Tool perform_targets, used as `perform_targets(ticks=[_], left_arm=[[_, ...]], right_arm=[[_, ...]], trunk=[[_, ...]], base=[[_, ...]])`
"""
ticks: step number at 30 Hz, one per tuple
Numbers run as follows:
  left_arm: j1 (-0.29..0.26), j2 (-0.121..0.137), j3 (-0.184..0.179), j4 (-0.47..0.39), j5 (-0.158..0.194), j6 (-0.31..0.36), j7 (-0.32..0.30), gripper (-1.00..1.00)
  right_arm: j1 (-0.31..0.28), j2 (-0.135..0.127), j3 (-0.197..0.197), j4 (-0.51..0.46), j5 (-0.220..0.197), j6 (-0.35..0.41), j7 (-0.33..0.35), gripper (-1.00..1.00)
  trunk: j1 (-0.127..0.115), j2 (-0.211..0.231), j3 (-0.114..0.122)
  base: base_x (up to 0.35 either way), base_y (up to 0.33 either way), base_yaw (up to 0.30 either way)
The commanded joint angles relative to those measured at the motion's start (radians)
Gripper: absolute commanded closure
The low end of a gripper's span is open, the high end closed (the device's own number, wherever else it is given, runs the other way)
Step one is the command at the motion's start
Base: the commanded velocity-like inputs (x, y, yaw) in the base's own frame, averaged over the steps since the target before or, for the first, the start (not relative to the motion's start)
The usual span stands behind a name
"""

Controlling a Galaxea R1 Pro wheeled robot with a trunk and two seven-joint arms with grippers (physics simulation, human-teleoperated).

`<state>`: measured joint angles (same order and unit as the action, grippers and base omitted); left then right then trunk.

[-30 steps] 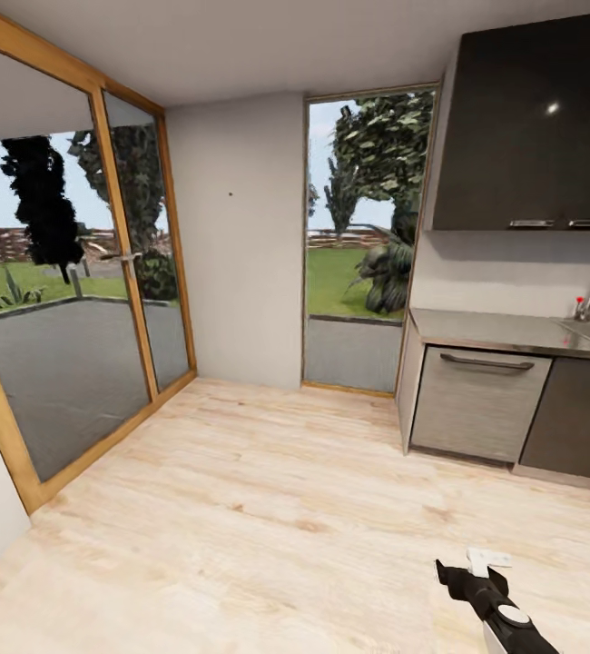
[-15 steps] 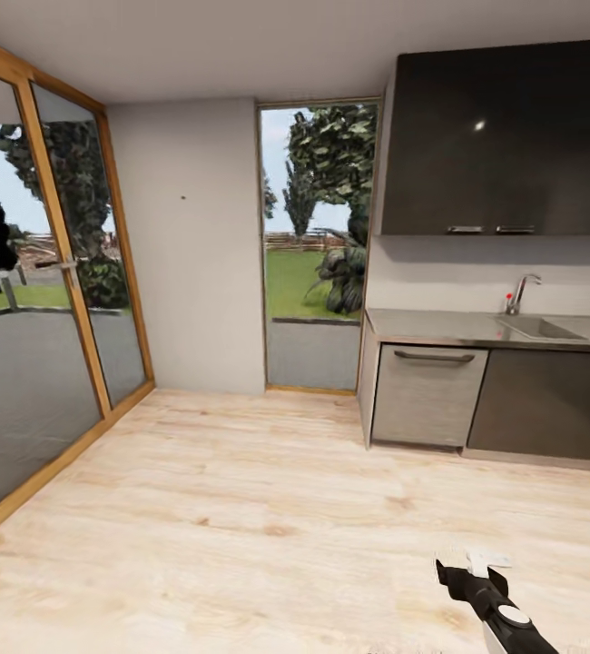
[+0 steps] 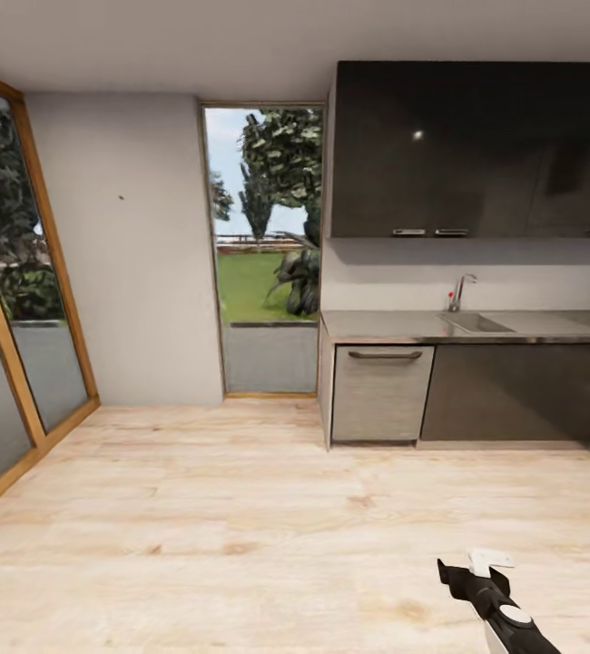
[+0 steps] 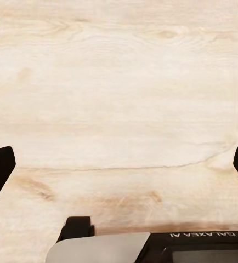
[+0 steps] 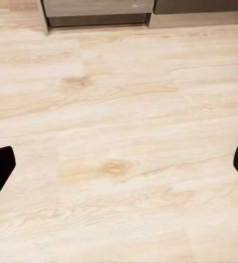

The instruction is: In the kitchen, take the popcorn bag from the countertop, put it into the microwave, and heat it until the popcorn is cooked so the cooked popcorn ends up inside the bag.

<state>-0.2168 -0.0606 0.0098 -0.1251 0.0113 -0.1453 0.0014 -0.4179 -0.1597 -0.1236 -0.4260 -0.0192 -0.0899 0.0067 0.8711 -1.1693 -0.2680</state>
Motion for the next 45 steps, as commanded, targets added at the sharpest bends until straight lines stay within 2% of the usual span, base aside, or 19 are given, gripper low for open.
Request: perform_targets(ticks=[1,10,25,29,31,33,35,37,39,42,45], left_arm=[[-0.001,-0.001,0.001,0.001,0.001,-0.003,0.000,-1.00],[0.000,-0.006,-0.001,0.001,0.000,-0.004,0.000,-1.00],[0.002,-0.004,-0.001,0.001,0.001,-0.005,0.000,-1.00],[0.002,-0.004,0.000,0.001,0.001,-0.005,0.000,-1.00],[0.002,-0.005,-0.001,0.001,0.001,-0.005,0.000,-1.00],[0.002,-0.004,0.000,0.001,0.001,-0.005,0.000,-1.00],[0.002,-0.003,0.001,0.001,0.001,-0.005,0.000,-1.00],[0.002,-0.002,0.000,0.001,0.001,-0.005,0.000,-1.00],[0.002,-0.003,0.000,0.001,0.001,-0.005,0.000,-1.00],[0.002,-0.004,0.000,0.001,0.001,-0.005,0.000,-1.00],[0.002,-0.004,0.000,0.001,0.001,-0.005,0.000,-1.00]], right_arm=[[-0.001,0.000,-0.002,0.001,-0.002,-0.004,0.000,-1.00],[-0.001,-0.001,-0.002,0.000,-0.002,-0.004,-0.001,-1.00],[-0.001,-0.004,-0.003,-0.001,-0.006,-0.003,-0.001,-1.00],[-0.001,0.000,-0.002,-0.055,-0.006,0.008,-0.004,-1.00],[-0.015,0.001,0.000,-0.141,-0.002,0.103,-0.004,-1.00],[-0.023,0.010,0.005,-0.341,0.000,0.259,-0.003,-1.00],[-0.024,0.014,0.006,-0.505,0.000,0.379,-0.003,-1.00],[-0.024,0.015,0.007,-0.698,-0.004,0.494,-0.004,-1.00],[-0.025,0.016,0.007,-0.837,-0.008,0.567,-0.006,-1.00],[-0.031,0.020,0.007,-0.892,-0.010,0.645,-0.006,-1.00],[-0.061,0.022,0.010,-0.832,-0.011,0.671,-0.002,-1.00]], trunk=[[0.001,-0.001,-0.001],[0.001,-0.001,0.005],[0.001,-0.001,0.015],[0.001,-0.001,0.017],[0.001,-0.001,0.019],[0.001,-0.001,0.020],[0.001,-0.001,0.021],[0.001,-0.001,0.022],[0.001,-0.001,0.023],[0.001,-0.001,0.024],[0.001,-0.001,0.023]], base=[[0.296,-0.228,-0.298],[0.252,-0.222,-0.297],[0.010,-0.009,-0.297],[0.000,0.000,-0.297],[0.000,0.000,-0.297],[0.000,0.000,-0.297],[0.000,0.000,-0.298],[0.000,0.000,-0.298],[0.000,0.000,-0.299],[0.000,0.000,-0.300],[0.000,0.000,-0.299]])
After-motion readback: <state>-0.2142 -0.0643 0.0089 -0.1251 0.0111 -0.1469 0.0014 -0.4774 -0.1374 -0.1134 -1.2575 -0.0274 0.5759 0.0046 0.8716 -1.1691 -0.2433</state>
